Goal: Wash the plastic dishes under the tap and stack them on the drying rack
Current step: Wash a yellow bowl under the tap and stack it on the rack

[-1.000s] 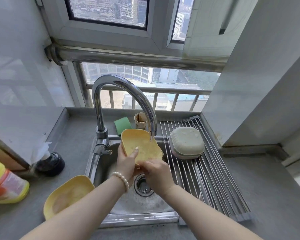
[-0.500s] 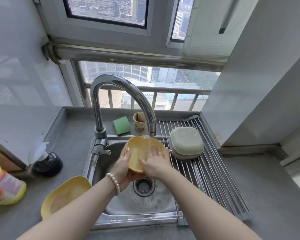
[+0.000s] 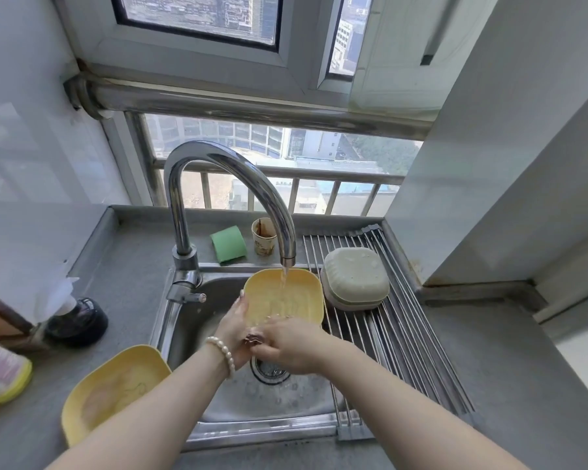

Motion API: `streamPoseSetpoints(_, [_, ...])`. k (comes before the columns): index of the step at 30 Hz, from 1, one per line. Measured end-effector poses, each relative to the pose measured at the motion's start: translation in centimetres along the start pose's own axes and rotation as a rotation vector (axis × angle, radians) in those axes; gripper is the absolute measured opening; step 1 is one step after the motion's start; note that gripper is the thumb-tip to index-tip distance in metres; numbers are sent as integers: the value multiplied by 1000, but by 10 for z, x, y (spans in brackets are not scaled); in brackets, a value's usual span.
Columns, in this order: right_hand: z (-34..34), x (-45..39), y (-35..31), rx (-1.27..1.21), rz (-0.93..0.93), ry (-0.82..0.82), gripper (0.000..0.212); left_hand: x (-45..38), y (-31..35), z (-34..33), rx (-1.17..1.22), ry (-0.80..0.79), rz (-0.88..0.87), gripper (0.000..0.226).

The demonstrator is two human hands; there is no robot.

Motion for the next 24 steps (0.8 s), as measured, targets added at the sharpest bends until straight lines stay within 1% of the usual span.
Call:
streamPoseSetpoints(1, [-2,6,2,30,5,45,30,-1,1,0,-40,35,-4,40])
streamPoseSetpoints(2, [-3,11,6,82,0,123,29,0,3,-1,-98,70,-4,36])
streamPoseSetpoints(4, [-3,19,17,136,-33,383,34,-1,8,-2,-208,145,14,37])
streamPoseSetpoints(5, [-1,24,24,108,-61,537,39,-2,12,0,-235,179,44,37])
streamPoseSetpoints(6, [0,28,33,9,-110,650,43,-2,16,0,-258,194,86,37])
streamPoseSetpoints(7, [1,32,40,-179,-159,724,44,-2,21,0,-284,198,129,36])
streamPoseSetpoints(8, [0,33,46,-423,-188,770,41,0,25,-1,-311,190,170,37])
streamPoseSetpoints(10, [1,32,49,-848,-238,827,36,3,30,-8,-432,192,237,46])
streamPoseSetpoints(11, [3,31,49,-970,-259,852,38,3,32,-11,-514,218,246,53])
streamPoseSetpoints(12, [6,27,48,-1057,-284,855,41,2,35,-13,-579,264,218,63])
streamPoseSetpoints(14, [9,20,49,-1183,-372,833,43,-5,41,-17,-629,350,62,83])
streamPoseSetpoints(16, [10,13,50,-1364,-464,806,33,-8,44,-24,-711,333,-124,93])
streamPoseSetpoints(18, [4,10,56,-1523,-548,822,25,-7,42,-31,-852,320,-246,90])
streamPoseSetpoints(21, [-9,15,64,-1695,-606,845,25,-5,39,-39,-1101,389,-348,72])
streamPoseSetpoints(22, [-12,17,65,-1753,-619,844,26,-3,38,-42,-1175,407,-366,69])
streamPoseSetpoints(24, [-18,19,68,-1850,-674,844,29,-1,37,-47,-1342,429,-414,72])
Point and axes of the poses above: each hand's wrist, its own x-axis away from the middle knuckle, its own z-axis out of the back of the hand, y = z × x, the point moved 4 cm from there along -x, towards the middle knuckle, and after that the axes turned 4 degrees about z, right-handed, at the moved point
